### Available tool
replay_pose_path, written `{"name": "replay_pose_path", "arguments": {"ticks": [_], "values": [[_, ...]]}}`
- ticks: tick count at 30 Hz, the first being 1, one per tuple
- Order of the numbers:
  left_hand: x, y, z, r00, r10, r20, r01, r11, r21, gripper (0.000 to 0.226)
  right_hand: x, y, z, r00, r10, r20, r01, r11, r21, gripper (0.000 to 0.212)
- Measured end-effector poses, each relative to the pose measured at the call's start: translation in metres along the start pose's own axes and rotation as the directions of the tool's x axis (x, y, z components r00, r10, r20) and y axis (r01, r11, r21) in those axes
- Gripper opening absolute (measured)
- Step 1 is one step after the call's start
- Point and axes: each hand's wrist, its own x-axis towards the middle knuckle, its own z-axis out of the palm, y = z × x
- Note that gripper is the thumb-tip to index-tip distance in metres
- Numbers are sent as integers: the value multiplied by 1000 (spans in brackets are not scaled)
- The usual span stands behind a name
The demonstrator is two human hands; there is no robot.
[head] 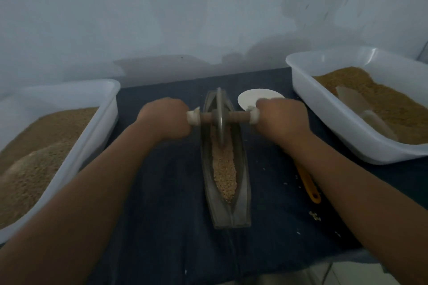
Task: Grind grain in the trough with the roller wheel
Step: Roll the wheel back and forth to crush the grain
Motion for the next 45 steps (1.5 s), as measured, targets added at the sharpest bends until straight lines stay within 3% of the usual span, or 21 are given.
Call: {"name": "replay_pose_path", "arguments": {"ticks": [4, 9, 11, 14, 18, 21, 24, 27, 29, 32, 35, 37, 42, 45], "values": [[-2, 2, 4, 998, -37, -49, 35, 999, -39, 24, 14, -4, -8, 999, -36, 8, 36, 999, 29, 41], [-74, -5, 21, 992, 94, 83, -85, 991, -99, 19, -44, 6, -29, 968, -178, 177, 178, 984, 16, 30], [-94, -6, 31, 994, 81, 77, -69, 986, -154, 18, -56, 8, -32, 964, -241, 108, 246, 968, -38, 31], [-74, -5, 33, 996, 54, 69, -44, 989, -141, 20, -34, 6, -29, 965, -184, 188, 181, 983, 34, 30], [-10, -5, 18, 999, -49, -15, 47, 990, -131, 20, 17, -6, -20, 994, -88, 60, 83, 993, 81, 31], [-2, -3, 14, 997, -65, -36, 59, 988, -140, 21, 23, -9, -24, 994, -60, 91, 57, 998, 41, 37], [-37, -2, 20, 1000, 8, 0, -8, 993, -116, 19, -7, 2, -24, 981, -107, 165, 88, 989, 120, 19], [-84, -3, 29, 995, 90, -49, -93, 993, -74, 20, -55, 10, -31, 972, -233, 37, 230, 971, 65, 24], [-90, -2, 29, 990, 109, -85, -112, 993, -35, 22, -67, 12, -32, 971, -236, 48, 232, 970, 78, 26], [-58, 3, 18, 997, 38, -63, -39, 999, -10, 22, -42, 8, -19, 984, -100, 146, 95, 995, 39, 32], [-16, 4, 4, 995, -54, -83, 53, 998, -15, 23, 1, -2, -7, 999, -4, 37, 4, 1000, 1, 34], [-2, 5, -2, 994, -69, -85, 68, 998, -20, 28, 14, -8, -10, 998, -31, -60, 35, 996, 80, 34], [-38, 2, 6, 999, 38, -5, -38, 998, -44, 20, -15, 2, -17, 992, -35, 119, 38, 999, -24, 33], [-72, -6, 22, 991, 125, 55, -120, 990, -75, 20, -62, 8, -29, 982, -188, -4, 189, 981, 35, 29]]}}
